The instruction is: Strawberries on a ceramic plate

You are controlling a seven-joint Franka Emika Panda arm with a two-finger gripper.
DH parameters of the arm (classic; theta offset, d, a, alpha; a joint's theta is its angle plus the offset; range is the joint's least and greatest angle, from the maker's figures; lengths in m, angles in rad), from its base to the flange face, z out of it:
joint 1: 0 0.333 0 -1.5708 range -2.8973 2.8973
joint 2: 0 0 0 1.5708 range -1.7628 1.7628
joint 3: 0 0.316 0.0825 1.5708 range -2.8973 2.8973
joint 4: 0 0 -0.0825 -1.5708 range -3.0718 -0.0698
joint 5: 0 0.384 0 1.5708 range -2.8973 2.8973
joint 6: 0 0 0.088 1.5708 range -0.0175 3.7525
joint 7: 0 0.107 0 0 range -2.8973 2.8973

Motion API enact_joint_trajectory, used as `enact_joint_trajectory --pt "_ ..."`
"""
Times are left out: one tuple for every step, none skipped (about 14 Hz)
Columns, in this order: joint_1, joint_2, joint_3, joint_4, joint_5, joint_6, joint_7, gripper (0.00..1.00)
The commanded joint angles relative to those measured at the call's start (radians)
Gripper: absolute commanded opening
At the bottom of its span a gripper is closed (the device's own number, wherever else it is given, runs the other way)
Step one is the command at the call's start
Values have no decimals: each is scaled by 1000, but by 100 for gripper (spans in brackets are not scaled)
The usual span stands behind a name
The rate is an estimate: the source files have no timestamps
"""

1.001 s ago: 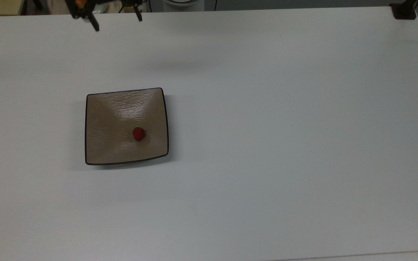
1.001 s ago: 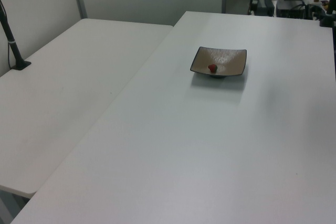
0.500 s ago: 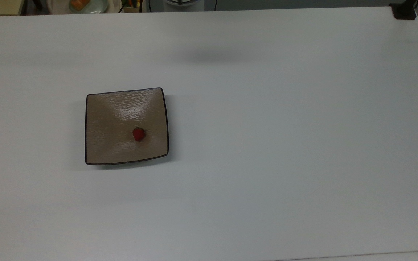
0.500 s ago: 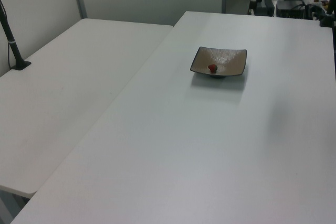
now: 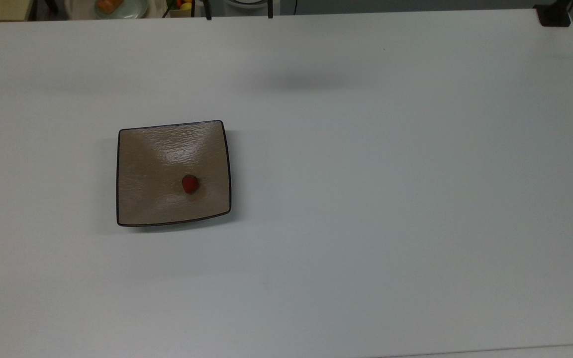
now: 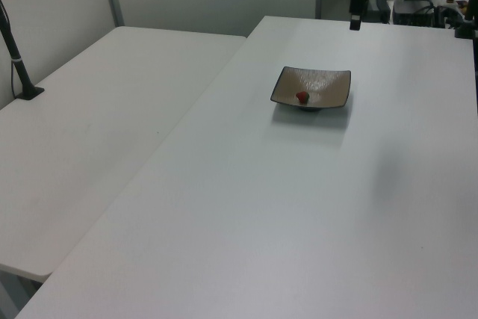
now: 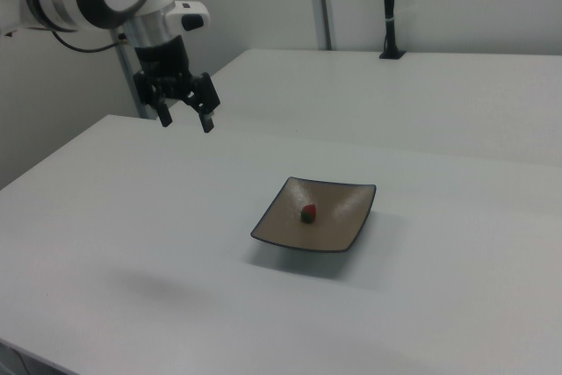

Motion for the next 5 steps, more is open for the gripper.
enact_joint_trajectory --pt "2 -11 -10 -30 -8 60 -43 100" --pt "2 -9 -9 -30 -6 60 -37 100" --pt "2 -9 -10 -30 -5 60 -33 100" --pt "3 -8 -10 -28 -5 60 -31 100" --pt "3 -8 -10 -28 -5 60 -31 100"
